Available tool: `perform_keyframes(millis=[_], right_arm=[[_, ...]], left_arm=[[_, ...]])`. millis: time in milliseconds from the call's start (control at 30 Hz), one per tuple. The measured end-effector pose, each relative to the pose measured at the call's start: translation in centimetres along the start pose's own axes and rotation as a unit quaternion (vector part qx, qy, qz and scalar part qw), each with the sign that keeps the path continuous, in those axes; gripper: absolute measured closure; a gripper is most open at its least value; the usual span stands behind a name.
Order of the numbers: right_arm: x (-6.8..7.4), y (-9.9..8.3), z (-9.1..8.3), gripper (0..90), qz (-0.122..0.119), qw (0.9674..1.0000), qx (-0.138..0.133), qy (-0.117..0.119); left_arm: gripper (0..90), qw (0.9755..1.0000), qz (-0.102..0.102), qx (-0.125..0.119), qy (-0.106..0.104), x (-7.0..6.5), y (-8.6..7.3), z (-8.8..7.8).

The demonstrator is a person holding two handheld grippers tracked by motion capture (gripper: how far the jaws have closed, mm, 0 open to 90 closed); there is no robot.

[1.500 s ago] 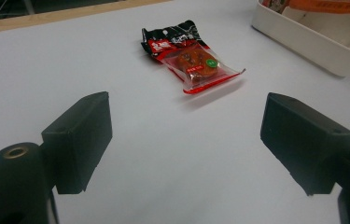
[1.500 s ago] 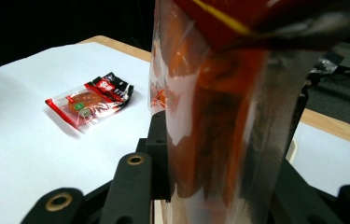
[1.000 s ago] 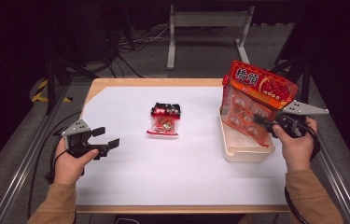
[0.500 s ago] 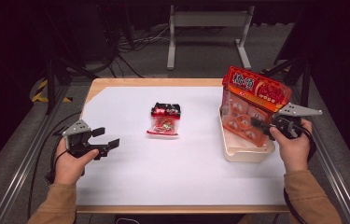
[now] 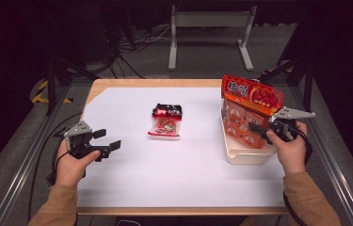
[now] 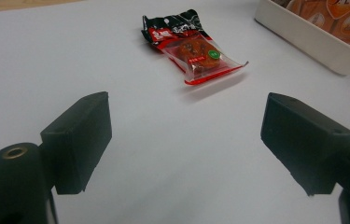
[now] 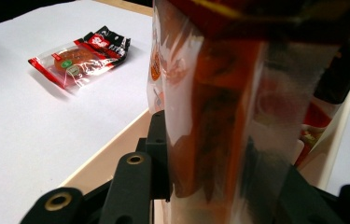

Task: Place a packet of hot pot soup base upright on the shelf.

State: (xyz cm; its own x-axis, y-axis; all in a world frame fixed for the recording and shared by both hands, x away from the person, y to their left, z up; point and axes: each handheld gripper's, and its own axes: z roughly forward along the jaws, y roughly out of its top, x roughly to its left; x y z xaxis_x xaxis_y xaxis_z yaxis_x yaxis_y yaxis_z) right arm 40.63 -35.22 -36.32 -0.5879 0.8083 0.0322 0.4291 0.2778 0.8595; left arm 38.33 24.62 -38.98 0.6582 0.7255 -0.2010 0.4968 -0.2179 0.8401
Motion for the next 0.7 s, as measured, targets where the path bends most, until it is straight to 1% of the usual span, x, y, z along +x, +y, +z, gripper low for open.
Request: perform_keyframes(millis=[67,200,267,333,367,400,500,700], right_arm=[[0.1,-0.1,0.2,69.9,-0.001,1.0000,0.005,0.000],[-0.1,-0.3,0.3,69.8,0.003,1.0000,0.006,0.002],[-0.4,-0.6,0.4,69.8,0.013,0.9999,0.007,0.002],[-0.7,-0.8,0.4,69.6,0.017,0.9998,0.006,0.001],[-0.9,-1.0,0.4,69.4,0.020,0.9998,0.004,-0.002],[-1.0,-1.1,0.4,69.2,0.020,0.9998,0.003,-0.006],[-1.1,-1.3,0.3,67.8,0.022,0.9997,0.001,-0.011],[-0.7,-1.1,0.0,62.2,0.018,0.9995,0.002,-0.026]], left_arm=[[17.3,1.0000,0.001,0.000,-0.001,0.1,0.0,0.0],[17.2,1.0000,0.001,0.000,0.000,0.1,0.0,0.0],[17.2,1.0000,-0.002,0.000,-0.001,0.0,0.0,-0.1],[17.1,1.0000,-0.003,0.000,0.000,0.1,0.0,-0.1],[17.2,1.0000,-0.003,0.000,0.002,0.1,0.0,-0.1],[17.2,1.0000,-0.008,0.003,0.004,0.1,-0.1,-0.1],[17.2,1.0000,-0.006,0.004,0.005,0.2,-0.1,0.0],[17.1,0.9999,-0.010,0.004,0.004,0.3,-0.1,-0.1]])
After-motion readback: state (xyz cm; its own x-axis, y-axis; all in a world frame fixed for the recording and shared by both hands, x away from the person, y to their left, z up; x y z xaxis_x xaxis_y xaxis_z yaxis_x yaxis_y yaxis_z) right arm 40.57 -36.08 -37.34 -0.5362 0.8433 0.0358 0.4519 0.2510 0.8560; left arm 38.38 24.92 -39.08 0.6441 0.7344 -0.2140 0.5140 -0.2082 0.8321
